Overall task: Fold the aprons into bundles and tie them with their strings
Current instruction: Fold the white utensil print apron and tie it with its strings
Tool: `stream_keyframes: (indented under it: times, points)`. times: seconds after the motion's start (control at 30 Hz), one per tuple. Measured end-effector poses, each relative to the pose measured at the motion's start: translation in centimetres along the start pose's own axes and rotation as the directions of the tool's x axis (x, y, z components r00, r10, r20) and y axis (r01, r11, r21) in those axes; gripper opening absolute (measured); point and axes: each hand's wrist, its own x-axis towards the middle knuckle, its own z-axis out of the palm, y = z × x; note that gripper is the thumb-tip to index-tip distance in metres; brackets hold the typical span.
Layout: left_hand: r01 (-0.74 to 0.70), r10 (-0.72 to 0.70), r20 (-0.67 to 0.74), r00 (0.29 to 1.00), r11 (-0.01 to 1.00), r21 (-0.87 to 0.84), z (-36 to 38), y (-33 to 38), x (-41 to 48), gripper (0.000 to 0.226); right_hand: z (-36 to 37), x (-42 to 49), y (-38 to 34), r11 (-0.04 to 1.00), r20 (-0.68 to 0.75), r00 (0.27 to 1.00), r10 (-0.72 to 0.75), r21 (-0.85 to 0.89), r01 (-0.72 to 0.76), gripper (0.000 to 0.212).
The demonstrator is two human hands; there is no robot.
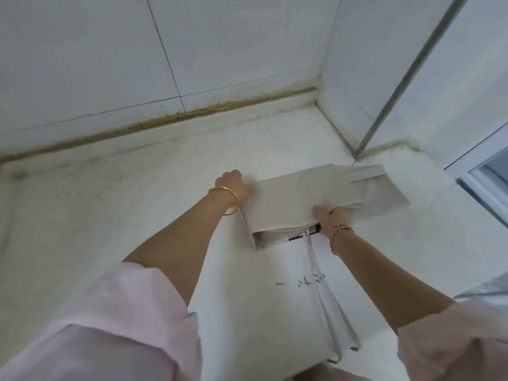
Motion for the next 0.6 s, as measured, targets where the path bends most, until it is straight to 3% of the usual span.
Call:
stream_keyframes:
  times: [0.1, 0.17, 0.3, 0.4, 0.5, 0.6]
  points:
    - [-0.069, 0.069, 0.004, 0.998, 0.997, 0.022, 0.9, -1.5, -0.2, 0.04, 0.0, -0.2, -0.2, 1.0, 0.007, 1.0, -0.021, 0.019, 0.021, 0.035]
    - [-0.076, 0.076, -0.002, 0.997, 0.995, -0.06, 0.5, -2.0, -0.8, 0.039, 0.0, -0.4, -0.5, 0.999, 0.014, 0.999, -0.044, 0.019, 0.044, 0.033]
    - [-0.079, 0.117, 0.22, 0.968, 0.982, -0.174, 0.2, -4.3, -2.4, 0.029, 0.4, -0.2, -1.0, 0.991, 0.071, 0.99, -0.125, -0.029, 0.127, 0.035]
    - [-0.003, 0.111, 0.308, 0.945, 0.944, -0.33, 0.8, -7.5, -3.9, 0.025, 1.9, -0.4, -1.8, 0.977, 0.149, 0.974, -0.173, -0.099, 0.189, 0.041]
    - [0.014, 0.138, 0.303, 0.943, 0.894, -0.449, 1.5, -9.7, -5.5, 0.018, 3.5, -0.7, -2.9, 0.952, 0.252, 0.94, -0.229, -0.143, 0.27, 0.041]
    - [0.155, 0.158, 0.421, 0.893, 0.77, -0.618, 1.7, -11.3, -7.2, 0.011, 5.2, -0.9, -3.8, 0.924, 0.373, 0.886, -0.276, -0.15, 0.351, 0.039]
